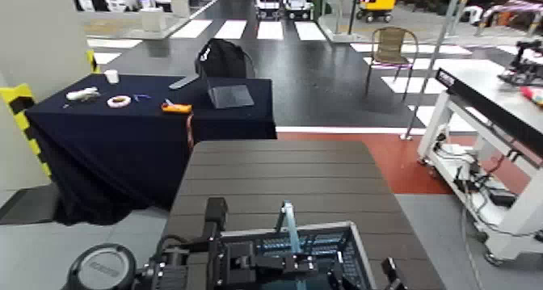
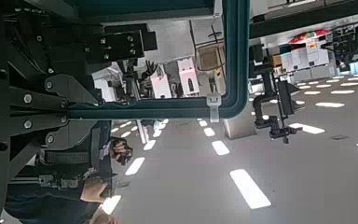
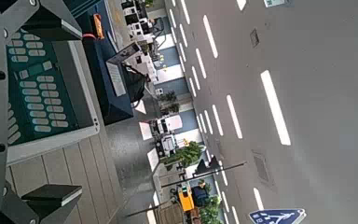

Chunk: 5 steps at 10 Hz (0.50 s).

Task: Place the crate on the table.

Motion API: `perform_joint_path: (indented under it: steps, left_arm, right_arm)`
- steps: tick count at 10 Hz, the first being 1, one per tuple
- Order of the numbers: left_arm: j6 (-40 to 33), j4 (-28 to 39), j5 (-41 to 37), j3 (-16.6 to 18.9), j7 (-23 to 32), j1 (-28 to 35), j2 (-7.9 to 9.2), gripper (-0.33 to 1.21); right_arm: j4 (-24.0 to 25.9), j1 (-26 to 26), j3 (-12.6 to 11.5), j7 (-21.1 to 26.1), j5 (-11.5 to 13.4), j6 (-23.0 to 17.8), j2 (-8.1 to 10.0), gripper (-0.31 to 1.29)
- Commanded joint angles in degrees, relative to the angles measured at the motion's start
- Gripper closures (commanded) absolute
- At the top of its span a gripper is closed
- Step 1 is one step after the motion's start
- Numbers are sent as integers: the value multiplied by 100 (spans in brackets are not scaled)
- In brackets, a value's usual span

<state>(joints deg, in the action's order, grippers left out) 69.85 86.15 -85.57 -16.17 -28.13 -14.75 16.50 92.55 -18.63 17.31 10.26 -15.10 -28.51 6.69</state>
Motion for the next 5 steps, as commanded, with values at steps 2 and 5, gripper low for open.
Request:
perform_joint_path:
  steps: [2, 5]
  left_arm:
    - [-24, -415, 58, -317, 45, -423, 11, 120]
    - [-59, -749, 523, -414, 18, -854, 3, 120]
  right_arm:
    - [-18, 18, 27, 2, -10, -14, 17, 14]
    - [-27, 26, 35, 2, -19, -14, 17, 14]
